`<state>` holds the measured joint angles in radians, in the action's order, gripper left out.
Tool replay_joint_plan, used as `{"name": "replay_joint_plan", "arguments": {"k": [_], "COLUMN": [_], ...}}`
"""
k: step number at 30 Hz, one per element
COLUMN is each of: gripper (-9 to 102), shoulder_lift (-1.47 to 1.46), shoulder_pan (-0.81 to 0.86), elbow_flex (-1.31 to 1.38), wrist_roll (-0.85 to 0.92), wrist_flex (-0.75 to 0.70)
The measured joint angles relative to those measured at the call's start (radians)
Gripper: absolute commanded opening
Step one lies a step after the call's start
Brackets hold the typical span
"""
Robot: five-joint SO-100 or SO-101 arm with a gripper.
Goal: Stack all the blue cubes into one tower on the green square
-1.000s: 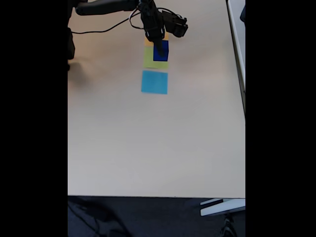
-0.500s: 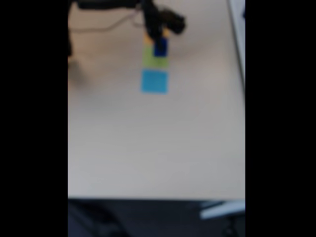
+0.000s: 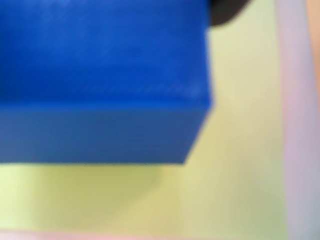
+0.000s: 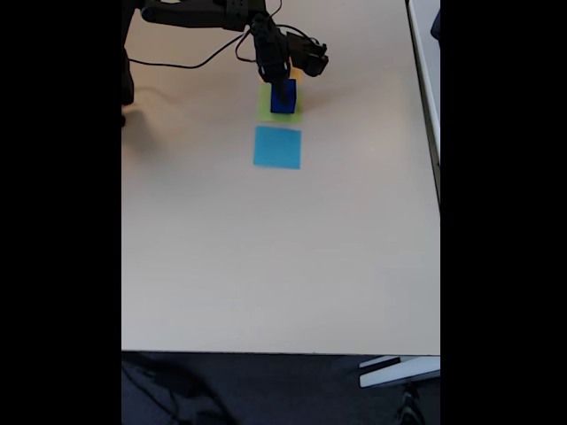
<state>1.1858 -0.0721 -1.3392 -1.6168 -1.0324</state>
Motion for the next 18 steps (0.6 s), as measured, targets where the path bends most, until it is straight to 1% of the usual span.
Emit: {"name": "replay_joint_plan", "arguments": {"k": [18], "gripper": [5], "shoulder_lift": [0.000], "shoulder_pan": [-0.014], "elbow_flex": [-0.003], "wrist_roll": [-0.006], "wrist_flex": [0.003]}}
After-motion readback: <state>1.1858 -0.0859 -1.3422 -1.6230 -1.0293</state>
